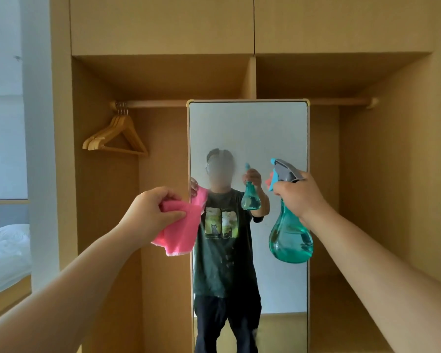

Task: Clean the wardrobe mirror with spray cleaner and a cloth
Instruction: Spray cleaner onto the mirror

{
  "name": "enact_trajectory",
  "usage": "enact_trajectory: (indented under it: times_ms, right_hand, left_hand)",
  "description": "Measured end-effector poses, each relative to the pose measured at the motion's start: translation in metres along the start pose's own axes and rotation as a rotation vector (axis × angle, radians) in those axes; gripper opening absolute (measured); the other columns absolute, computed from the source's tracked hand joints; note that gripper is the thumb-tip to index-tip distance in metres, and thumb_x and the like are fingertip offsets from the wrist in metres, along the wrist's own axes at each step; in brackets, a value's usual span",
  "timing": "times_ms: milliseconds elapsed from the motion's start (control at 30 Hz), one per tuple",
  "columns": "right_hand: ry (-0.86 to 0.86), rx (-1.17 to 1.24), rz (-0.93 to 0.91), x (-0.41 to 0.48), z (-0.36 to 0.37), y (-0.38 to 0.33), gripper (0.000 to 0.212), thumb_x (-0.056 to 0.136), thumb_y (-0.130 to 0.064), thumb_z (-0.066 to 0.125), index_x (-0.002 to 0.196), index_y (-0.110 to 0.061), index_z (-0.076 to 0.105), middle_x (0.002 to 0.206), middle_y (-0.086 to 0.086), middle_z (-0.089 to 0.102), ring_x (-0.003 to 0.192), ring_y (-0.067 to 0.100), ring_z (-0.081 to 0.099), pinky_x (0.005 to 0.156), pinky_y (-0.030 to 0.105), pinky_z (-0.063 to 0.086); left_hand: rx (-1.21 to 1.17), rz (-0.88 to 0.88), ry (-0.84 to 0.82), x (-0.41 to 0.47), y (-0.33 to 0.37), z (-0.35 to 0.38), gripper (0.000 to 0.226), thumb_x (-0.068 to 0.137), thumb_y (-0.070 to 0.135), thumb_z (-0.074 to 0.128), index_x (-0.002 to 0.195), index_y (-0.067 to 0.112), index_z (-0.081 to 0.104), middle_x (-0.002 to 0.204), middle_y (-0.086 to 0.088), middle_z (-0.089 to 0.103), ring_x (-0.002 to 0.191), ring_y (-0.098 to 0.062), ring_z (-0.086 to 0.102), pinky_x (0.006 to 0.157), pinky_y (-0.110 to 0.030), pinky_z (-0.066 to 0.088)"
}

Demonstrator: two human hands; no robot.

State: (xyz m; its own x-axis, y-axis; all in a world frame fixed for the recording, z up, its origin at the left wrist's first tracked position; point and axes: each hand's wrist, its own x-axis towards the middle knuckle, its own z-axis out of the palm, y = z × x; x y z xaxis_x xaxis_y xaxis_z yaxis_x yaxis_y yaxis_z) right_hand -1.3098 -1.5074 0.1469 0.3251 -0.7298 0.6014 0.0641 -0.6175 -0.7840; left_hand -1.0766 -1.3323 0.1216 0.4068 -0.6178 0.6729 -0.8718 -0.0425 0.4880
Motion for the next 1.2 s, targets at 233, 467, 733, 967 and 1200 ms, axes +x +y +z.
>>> enact_trajectory:
  times_ms: [233, 467, 733, 967, 1200]
  right_hand:
    - [0.029, -0.048, 0.035, 0.003, -0.021, 0.018, 0.021, 0.086, -0.007, 0.057, 0.1, 0.008, 0.061, 0.069, 0.007, 0.048, 0.056, 0.011, 0.04, 0.05, 0.023, 0.035]
    - [0.069, -0.107, 0.01, 0.004, -0.028, 0.029, 0.005, 0.079, -0.001, 0.053, 0.079, 0.004, 0.055, 0.071, 0.01, 0.045, 0.056, 0.013, 0.036, 0.046, 0.024, 0.031]
    - [0.14, -0.087, 0.003, 0.01, -0.039, 0.036, 0.016, 0.084, -0.007, 0.058, 0.096, 0.004, 0.062, 0.073, 0.008, 0.053, 0.051, 0.011, 0.043, 0.046, 0.022, 0.036]
    - [0.168, -0.102, 0.018, 0.012, -0.055, 0.04, 0.006, 0.087, -0.013, 0.059, 0.09, -0.013, 0.065, 0.072, 0.004, 0.052, 0.061, 0.014, 0.046, 0.052, 0.023, 0.037]
    - [0.202, -0.111, 0.04, 0.008, -0.063, 0.05, 0.013, 0.087, -0.016, 0.061, 0.094, -0.005, 0.066, 0.072, 0.007, 0.053, 0.061, 0.015, 0.047, 0.053, 0.024, 0.038]
  left_hand:
    - [0.023, -0.005, 0.004, -0.006, 0.007, 0.009, 0.027, 0.08, 0.021, 0.076, 0.087, 0.041, 0.058, 0.089, 0.019, 0.063, 0.079, 0.001, 0.056, 0.055, -0.014, 0.041]
    - [0.002, 0.003, -0.005, -0.008, 0.016, 0.018, 0.024, 0.08, 0.02, 0.076, 0.09, 0.037, 0.062, 0.09, 0.017, 0.064, 0.081, -0.001, 0.058, 0.057, -0.017, 0.043]
    - [-0.01, 0.002, -0.023, -0.008, 0.019, 0.024, 0.027, 0.08, 0.021, 0.076, 0.087, 0.042, 0.06, 0.09, 0.018, 0.064, 0.08, -0.001, 0.058, 0.054, -0.015, 0.044]
    - [-0.014, 0.011, -0.039, -0.008, 0.024, 0.03, 0.03, 0.079, 0.022, 0.077, 0.085, 0.044, 0.059, 0.089, 0.019, 0.063, 0.079, -0.001, 0.057, 0.053, -0.014, 0.043]
    - [-0.019, 0.015, -0.057, -0.011, 0.024, 0.036, 0.031, 0.079, 0.021, 0.077, 0.082, 0.045, 0.059, 0.088, 0.02, 0.063, 0.079, -0.002, 0.058, 0.054, -0.014, 0.043]
